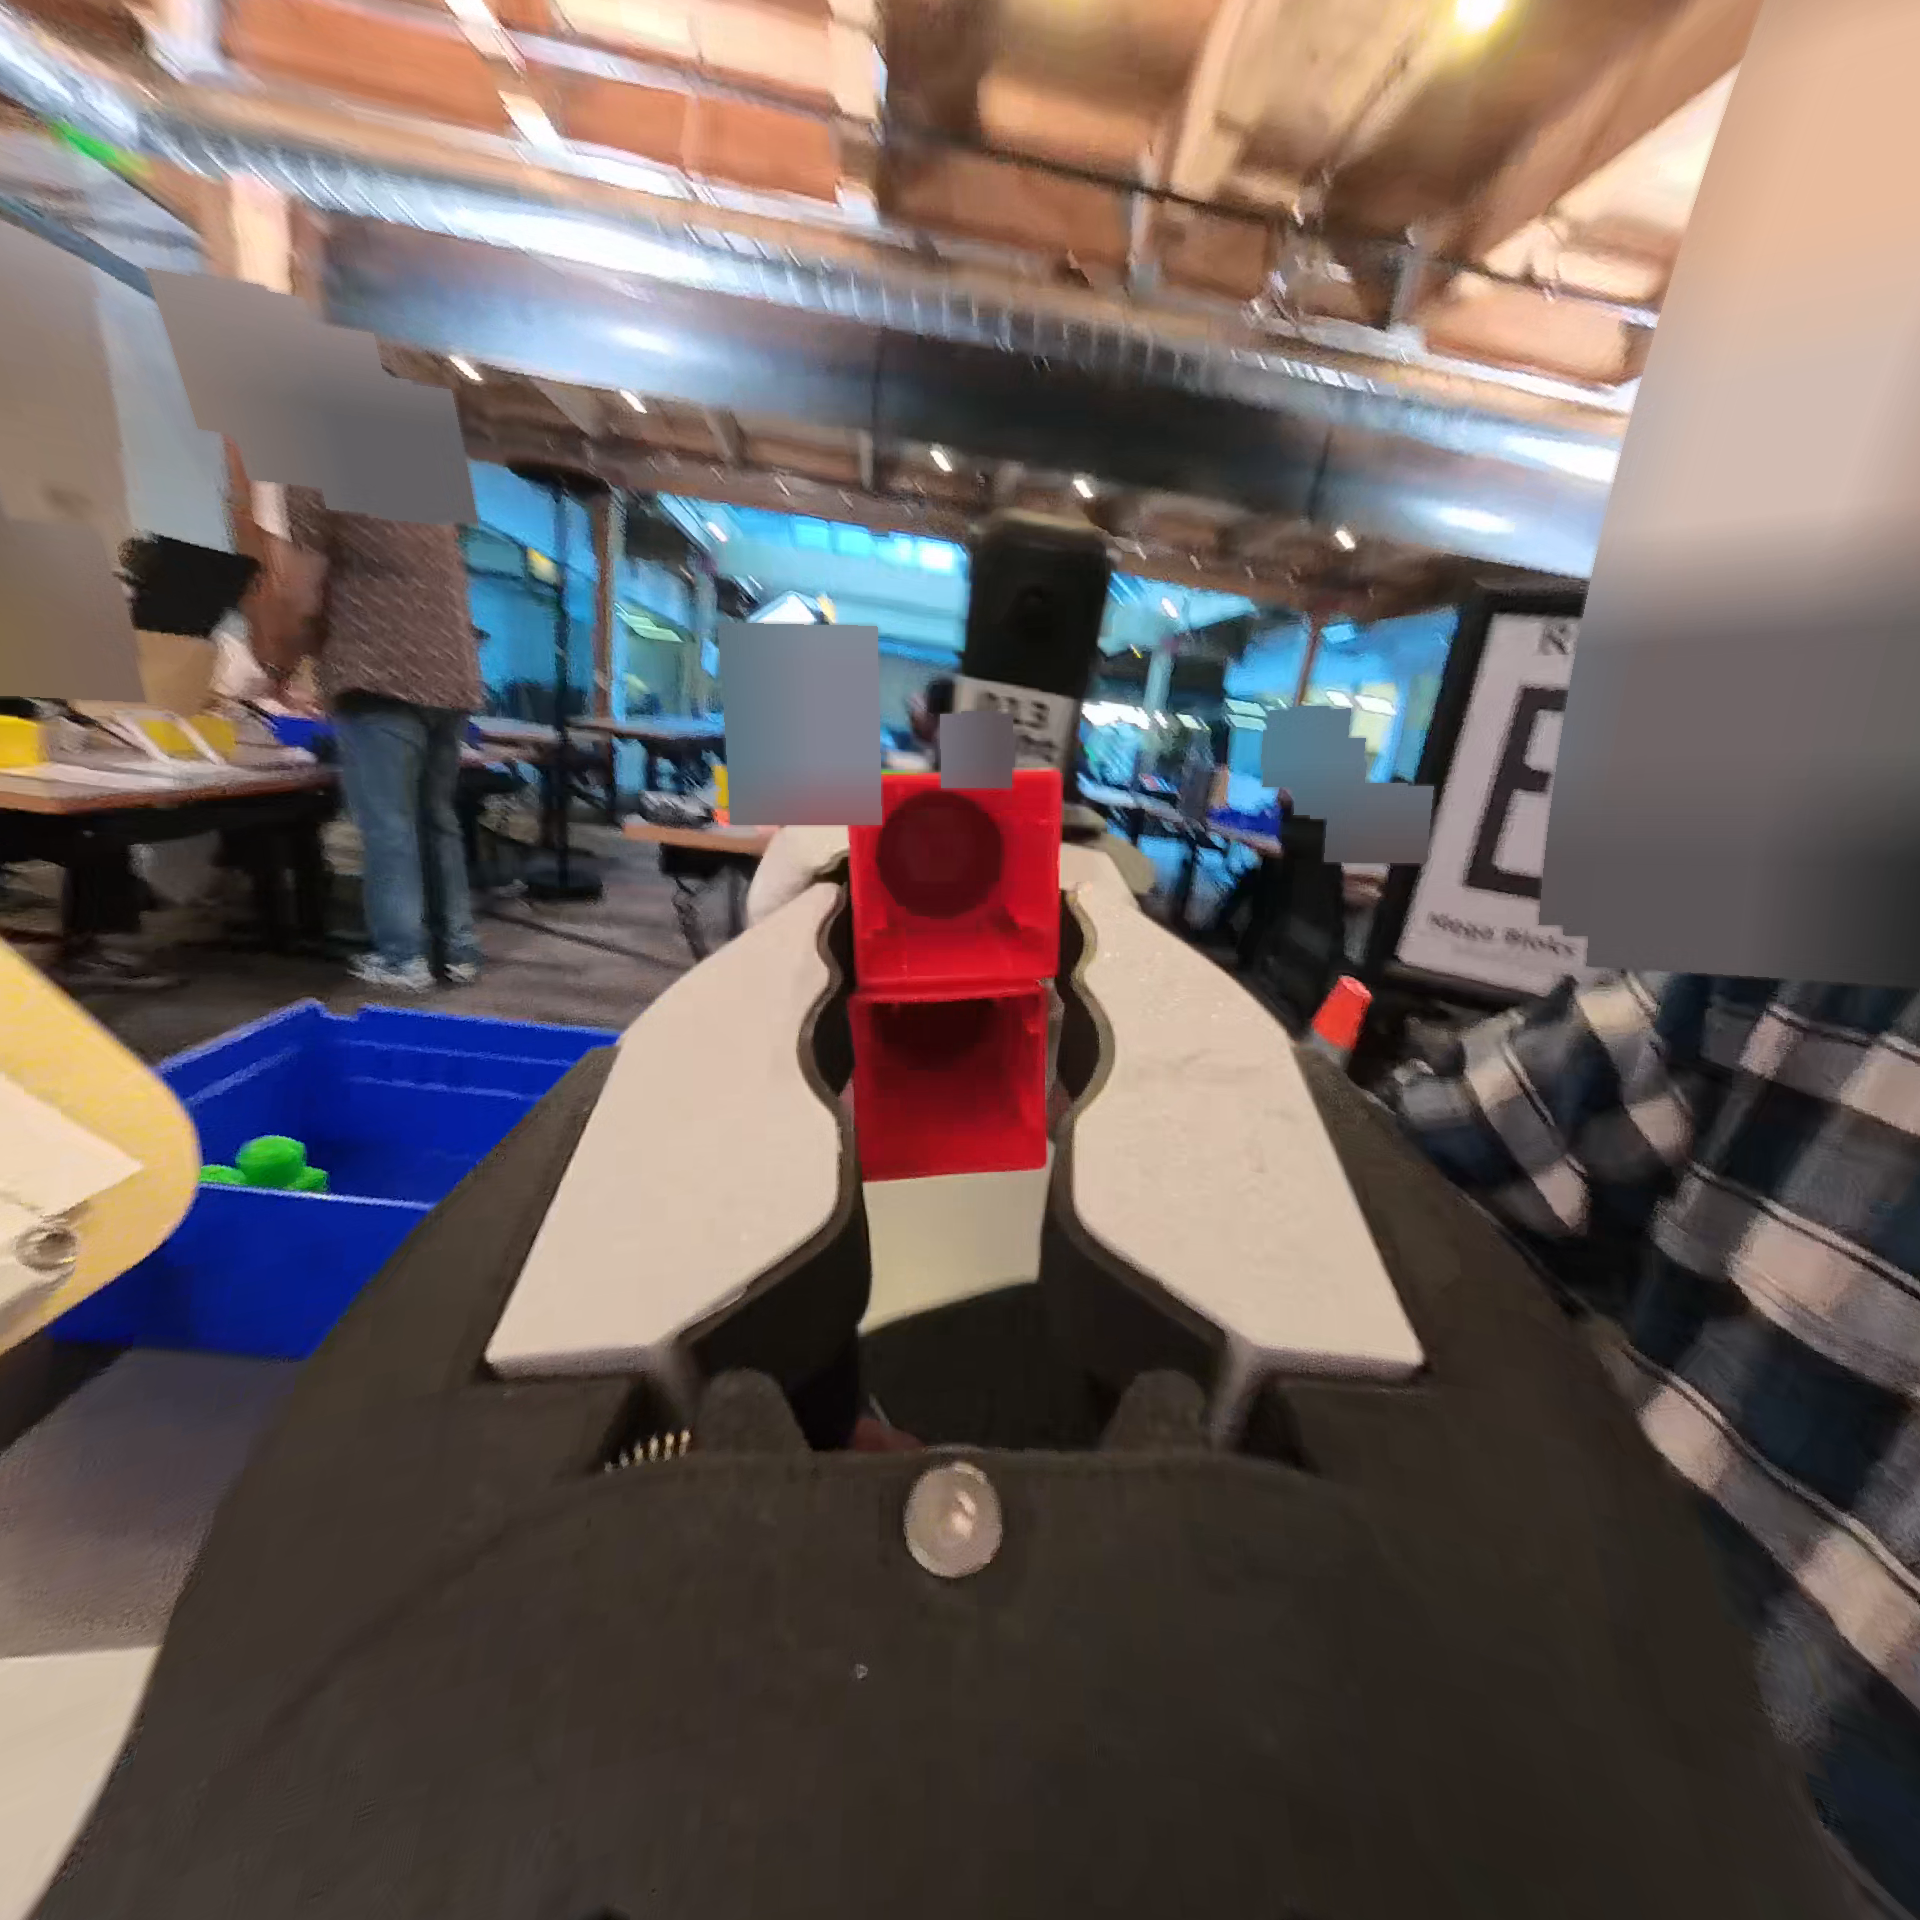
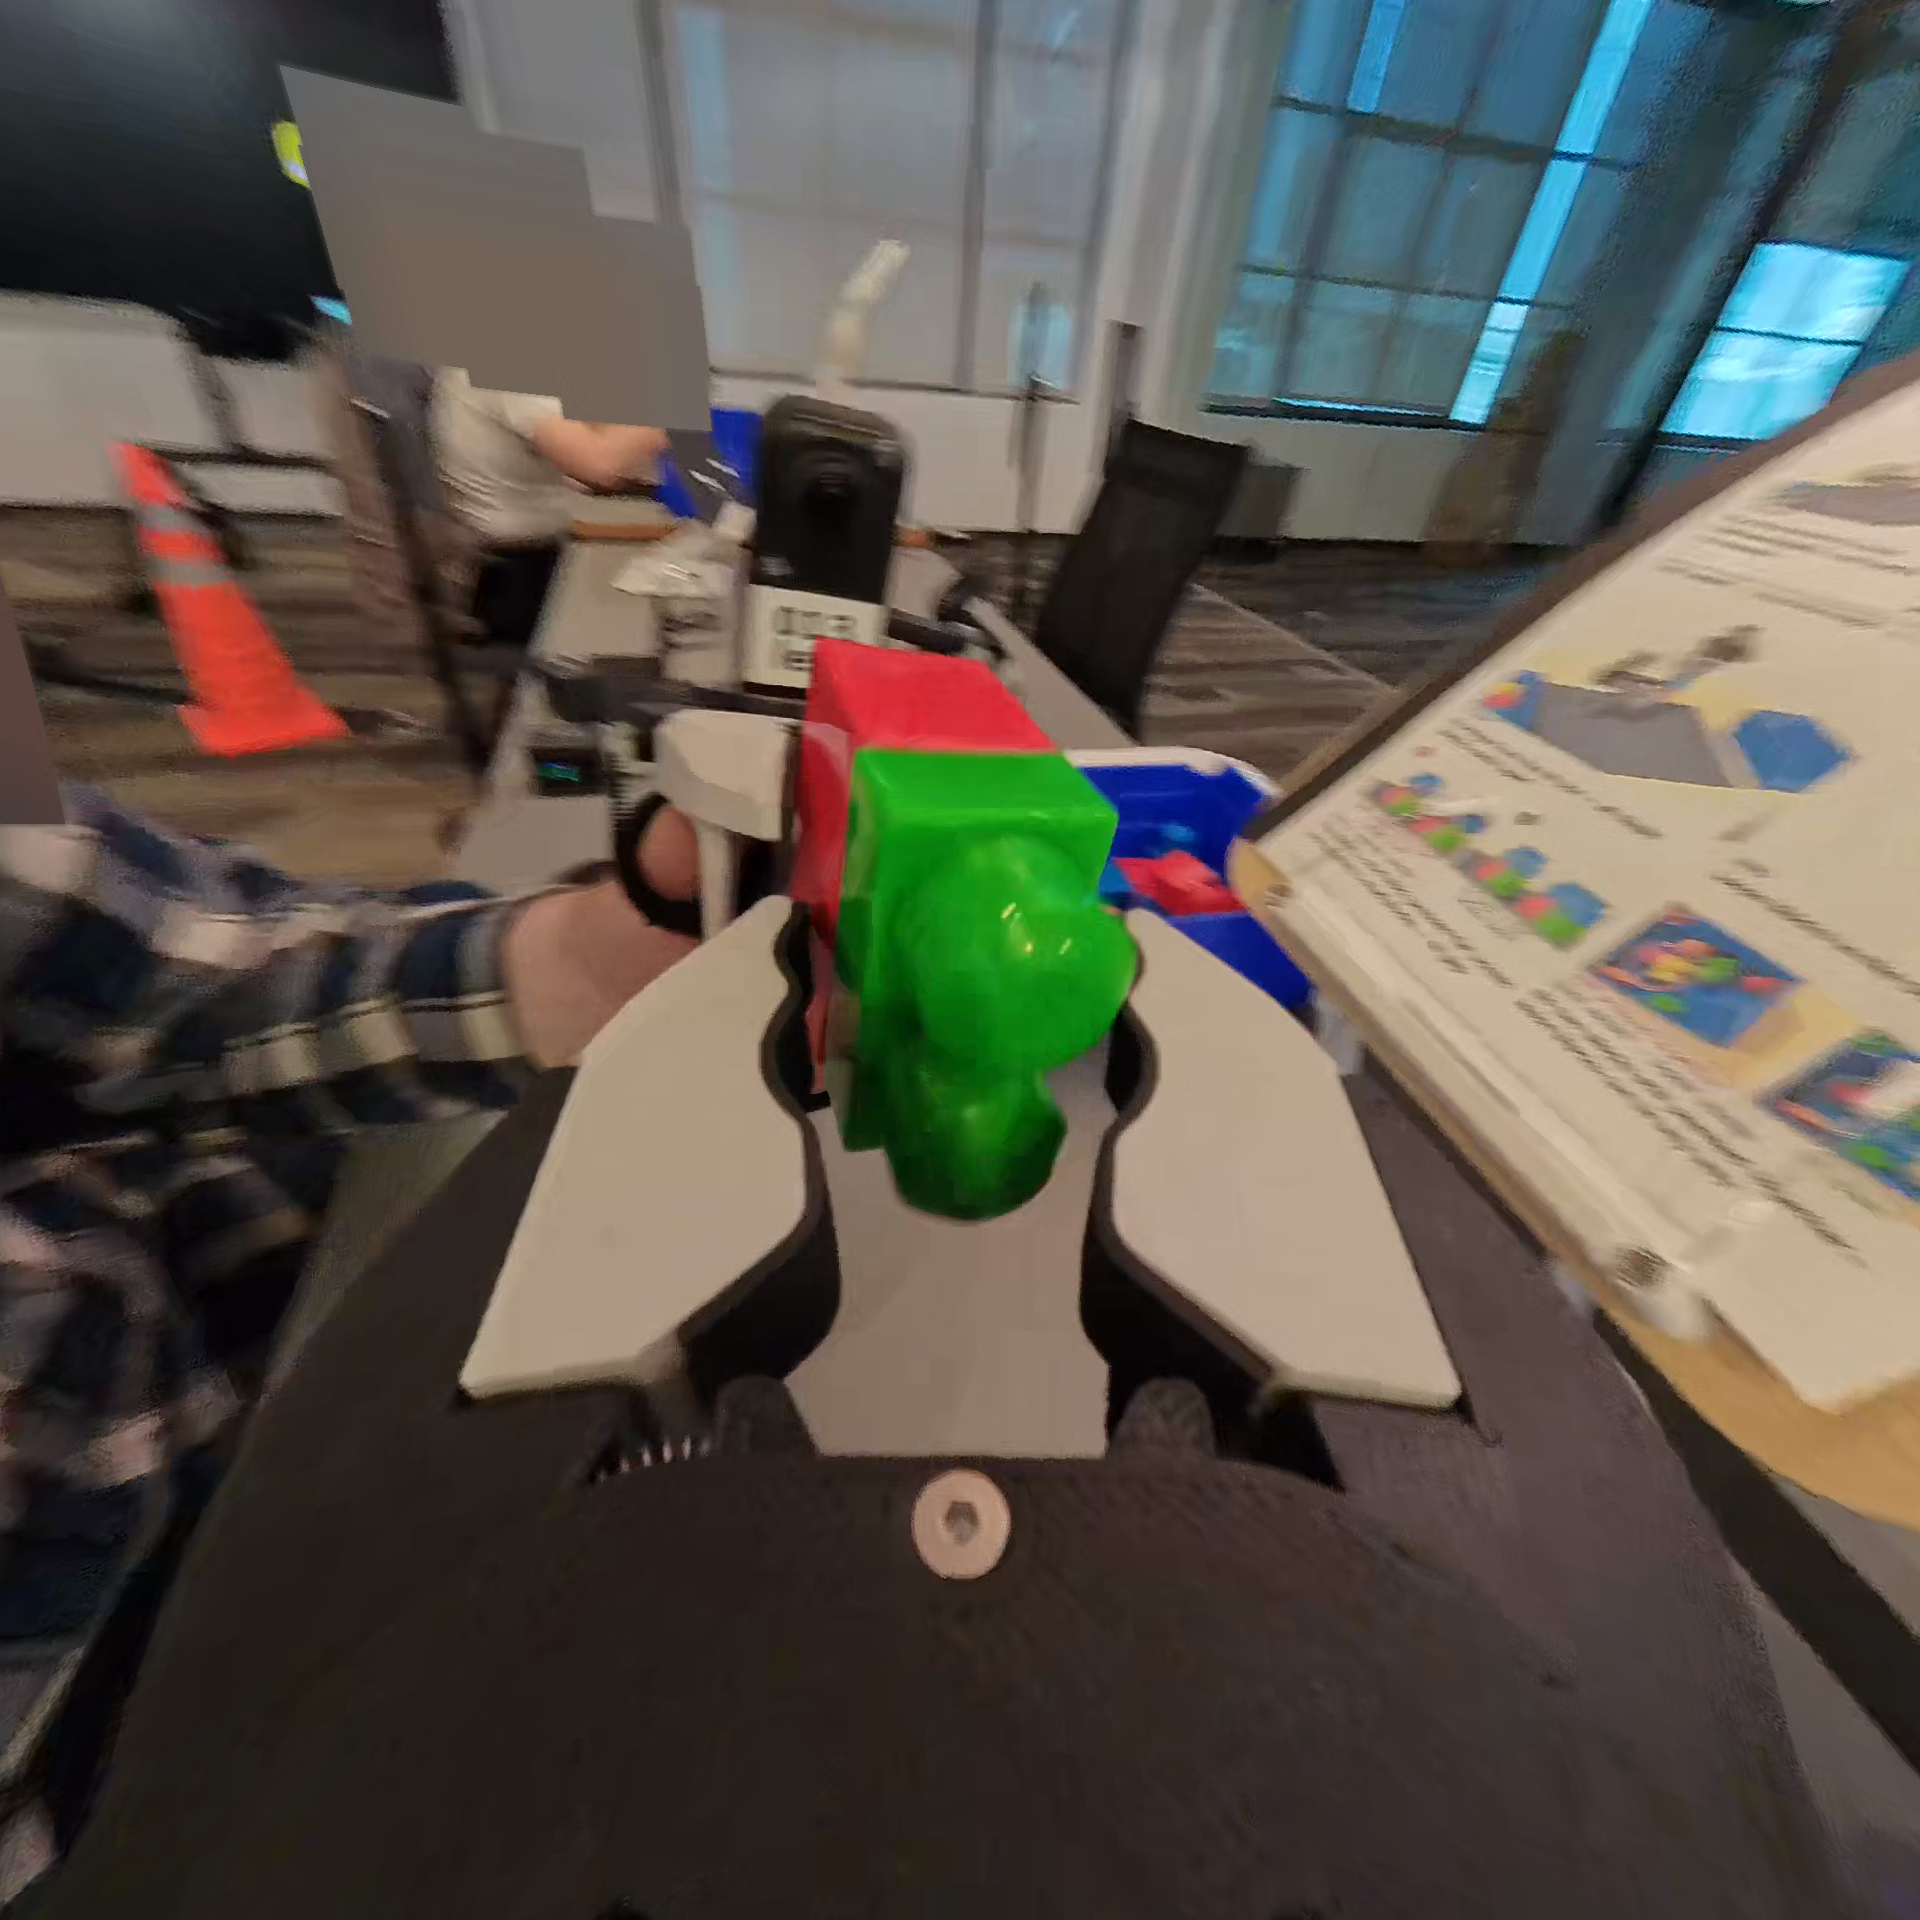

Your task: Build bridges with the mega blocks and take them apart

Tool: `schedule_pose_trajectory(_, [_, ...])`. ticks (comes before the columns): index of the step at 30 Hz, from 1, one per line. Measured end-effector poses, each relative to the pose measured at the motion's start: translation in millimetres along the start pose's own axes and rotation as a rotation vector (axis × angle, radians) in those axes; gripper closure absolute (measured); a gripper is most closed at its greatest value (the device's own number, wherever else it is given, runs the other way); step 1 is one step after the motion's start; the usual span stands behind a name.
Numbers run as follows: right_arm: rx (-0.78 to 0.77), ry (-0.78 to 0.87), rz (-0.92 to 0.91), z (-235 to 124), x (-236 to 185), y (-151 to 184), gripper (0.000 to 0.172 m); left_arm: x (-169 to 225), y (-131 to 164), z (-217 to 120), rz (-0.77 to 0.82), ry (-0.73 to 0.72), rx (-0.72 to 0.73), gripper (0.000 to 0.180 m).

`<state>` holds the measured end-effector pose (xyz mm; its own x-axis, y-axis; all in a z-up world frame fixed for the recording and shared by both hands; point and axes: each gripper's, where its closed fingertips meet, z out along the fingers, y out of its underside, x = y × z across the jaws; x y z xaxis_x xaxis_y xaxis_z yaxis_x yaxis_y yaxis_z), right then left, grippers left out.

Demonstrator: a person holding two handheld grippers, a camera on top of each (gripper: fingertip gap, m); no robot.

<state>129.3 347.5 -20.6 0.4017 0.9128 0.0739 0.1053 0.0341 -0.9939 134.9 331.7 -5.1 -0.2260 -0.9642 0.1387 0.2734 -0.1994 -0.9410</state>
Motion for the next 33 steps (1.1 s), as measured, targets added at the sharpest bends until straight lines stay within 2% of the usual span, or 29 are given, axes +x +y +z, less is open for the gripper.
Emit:
schedule_pose_trajectory(2, [-0.009, 0.129, -0.013, -3, 9, -1, 0.102, -8, -6, -4, 0.012, -0.074, 0.093, 0.145])
schedule_pose_trajectory(4, [0.042, 0.122, 0.030, -7, 4, -5, 0.110, -10, -10, -9, 0.006, -0.077, 0.149, 0.145])
schedule_pose_trajectory(7, [0.109, 0.024, 0.098, -14, -1, -9, 0.134, -2, -9, -8, -0.020, 0.012, 0.131, 0.145])
schedule_pose_trajectory(8, [0.120, -0.010, 0.120, -15, -3, -11, 0.135, -1, -8, -6, -0.024, 0.020, 0.121, 0.145])
schedule_pose_trajectory(13, [0.086, -0.040, 0.103, -13, -7, -12, 0.137, 3, -11, -7, -0.002, 0.040, 0.130, 0.144])
schedule_pose_trajectory(21, [0.035, -0.043, 0.096, -12, -6, -9, 0.137, -1, -8, -7, 0.046, -0.032, 0.177, 0.144])
schedule_pose_trajectory(25, [0.036, -0.053, 0.097, -13, -2, -8, 0.137, -5, -7, -6, 0.045, -0.059, 0.152, 0.145])
schedule_pose_trajectory(27, [-0.006, -0.063, 0.071, -15, -3, -6, 0.137, -5, -4, -7, 0.042, -0.052, 0.113, 0.142])
schedule_pose_trajectory(28, [-0.047, -0.077, 0.056, -16, -3, -3, 0.137, -7, -6, -11, 0.039, -0.063, 0.110, 0.132])
schedule_pose_trajectory(30, [-0.176, -0.121, 0.019, -17, -6, 8, 0.137, -7, -11, -21, 0.050, -0.067, 0.088, 0.125])
schedule_pose_trajectory(33, [-0.403, -0.193, -0.044, -18, -9, 24, 0.137, -6, 9, -21, 0.052, -0.037, -0.139, 0.129])
